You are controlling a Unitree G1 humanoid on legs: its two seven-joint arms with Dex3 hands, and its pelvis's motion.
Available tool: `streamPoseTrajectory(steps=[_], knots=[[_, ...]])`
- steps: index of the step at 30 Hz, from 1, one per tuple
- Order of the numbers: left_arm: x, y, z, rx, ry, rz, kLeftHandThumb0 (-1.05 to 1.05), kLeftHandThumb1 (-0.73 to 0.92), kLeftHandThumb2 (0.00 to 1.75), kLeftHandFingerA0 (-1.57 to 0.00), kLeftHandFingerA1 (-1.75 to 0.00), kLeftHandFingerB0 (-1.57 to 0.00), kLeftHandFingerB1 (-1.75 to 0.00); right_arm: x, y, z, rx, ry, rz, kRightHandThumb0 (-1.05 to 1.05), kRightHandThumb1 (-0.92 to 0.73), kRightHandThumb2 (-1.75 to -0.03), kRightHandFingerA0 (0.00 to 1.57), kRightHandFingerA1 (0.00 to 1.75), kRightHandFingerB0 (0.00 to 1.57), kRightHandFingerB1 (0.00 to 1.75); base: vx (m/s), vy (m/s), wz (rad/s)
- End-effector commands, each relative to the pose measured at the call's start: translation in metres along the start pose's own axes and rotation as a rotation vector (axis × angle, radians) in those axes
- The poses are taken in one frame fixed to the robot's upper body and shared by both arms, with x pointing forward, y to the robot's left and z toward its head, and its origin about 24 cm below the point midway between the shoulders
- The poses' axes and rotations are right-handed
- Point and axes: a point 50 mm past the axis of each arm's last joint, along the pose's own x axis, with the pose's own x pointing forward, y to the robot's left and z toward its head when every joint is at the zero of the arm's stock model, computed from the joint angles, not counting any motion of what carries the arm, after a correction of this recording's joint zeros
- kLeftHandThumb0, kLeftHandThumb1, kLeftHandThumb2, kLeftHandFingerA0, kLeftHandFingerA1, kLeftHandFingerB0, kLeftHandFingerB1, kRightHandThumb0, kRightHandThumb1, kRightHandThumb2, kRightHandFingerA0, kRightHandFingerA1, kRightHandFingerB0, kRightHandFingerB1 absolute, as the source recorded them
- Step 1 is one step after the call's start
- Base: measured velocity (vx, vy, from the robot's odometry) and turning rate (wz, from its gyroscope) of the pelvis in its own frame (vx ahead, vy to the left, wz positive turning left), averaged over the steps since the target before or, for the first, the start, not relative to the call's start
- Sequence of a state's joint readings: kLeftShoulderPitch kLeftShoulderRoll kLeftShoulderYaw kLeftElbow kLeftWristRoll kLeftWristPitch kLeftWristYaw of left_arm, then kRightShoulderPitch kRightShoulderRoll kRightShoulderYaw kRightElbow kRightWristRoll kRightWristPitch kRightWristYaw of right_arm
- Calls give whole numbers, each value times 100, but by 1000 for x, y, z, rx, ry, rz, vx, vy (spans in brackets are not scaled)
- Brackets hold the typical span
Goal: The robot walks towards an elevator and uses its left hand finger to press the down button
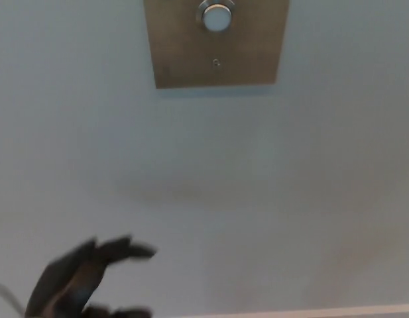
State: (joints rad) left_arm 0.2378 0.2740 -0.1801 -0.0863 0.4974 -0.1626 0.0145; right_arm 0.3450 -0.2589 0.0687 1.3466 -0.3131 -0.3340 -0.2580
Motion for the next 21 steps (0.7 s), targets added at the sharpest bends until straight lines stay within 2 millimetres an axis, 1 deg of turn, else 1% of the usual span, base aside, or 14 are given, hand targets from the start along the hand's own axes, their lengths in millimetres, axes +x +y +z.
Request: streamPoseTrajectory(steps=[1,4,5,6,7,8,9,12,13,14,15,18,20,21], knots=[[23,47,119,525,-357,-141,-70,47,55,-59,-79,-61,-57,-1,-11,-6,-36,-6,-31,-55,-54,-57,52,52,53,36,0,0,0],[28,49,134,566,-398,-146,-69,47,55,-58,-79,-61,-56,-1,-12,-7,-34,-4,-32,-55,-53,-57,56,52,54,36,0,0,0],[29,49,138,573,-412,-144,-71,44,56,-61,-89,-61,-57,-1,-12,-6,-36,-5,-36,-55,-54,-57,55,53,53,36,0,0,0],[30,49,143,583,-429,-142,-71,44,56,-61,-89,-61,-57,-1,-12,-6,-39,-7,-40,-55,-54,-57,55,53,53,36,0,0,0],[32,49,148,598,-446,-148,-68,49,56,-59,-91,-57,-57,0,-12,-6,-33,-5,-38,-56,-53,-57,49,53,51,36,0,0,0],[33,49,153,614,-463,-155,-68,49,56,-59,-91,-57,-57,0,-12,-5,-26,-1,-34,-56,-53,-57,49,53,51,36,0,0,0],[34,49,155,620,-472,-155,-67,48,55,-59,-95,-58,-58,1,-13,-4,-25,-8,-32,-57,-53,-57,50,53,50,36,0,0,0],[35,47,158,622,-489,-152,-68,45,55,-60,-97,-59,-60,1,-15,-2,-37,-18,-37,-53,-54,-57,54,56,51,36,0,0,0],[35,46,159,620,-493,-162,-68,45,54,-59,-99,-58,-60,2,-16,-3,-39,-12,-36,-61,-43,-81,52,62,43,49,0,0,0],[35,46,160,619,-492,-166,-68,45,54,-59,-99,-58,-60,2,-16,-3,-40,-9,-36,-61,-43,-81,52,62,43,49,0,0,0],[35,45,161,621,-497,-172,-68,46,54,-60,-99,-58,-61,2,-17,-3,-55,-16,-44,-54,-53,-57,55,53,51,36,0,0,0],[34,44,164,619,-496,-194,-70,45,56,-61,-96,-57,-61,1,-17,-2,-49,-29,-47,-55,-51,-56,60,58,53,36,0,0,0],[35,44,166,636,-505,-198,-69,46,55,-61,-93,-60,-61,2,-17,-2,-29,-24,-34,-52,-51,-56,60,56,53,36,0,0,0],[35,44,168,654,-496,-204,-69,46,56,-60,-93,-59,-61,2,-17,-2,-43,-27,-31,-56,-51,-56,55,54,52,36,0,0,0]])
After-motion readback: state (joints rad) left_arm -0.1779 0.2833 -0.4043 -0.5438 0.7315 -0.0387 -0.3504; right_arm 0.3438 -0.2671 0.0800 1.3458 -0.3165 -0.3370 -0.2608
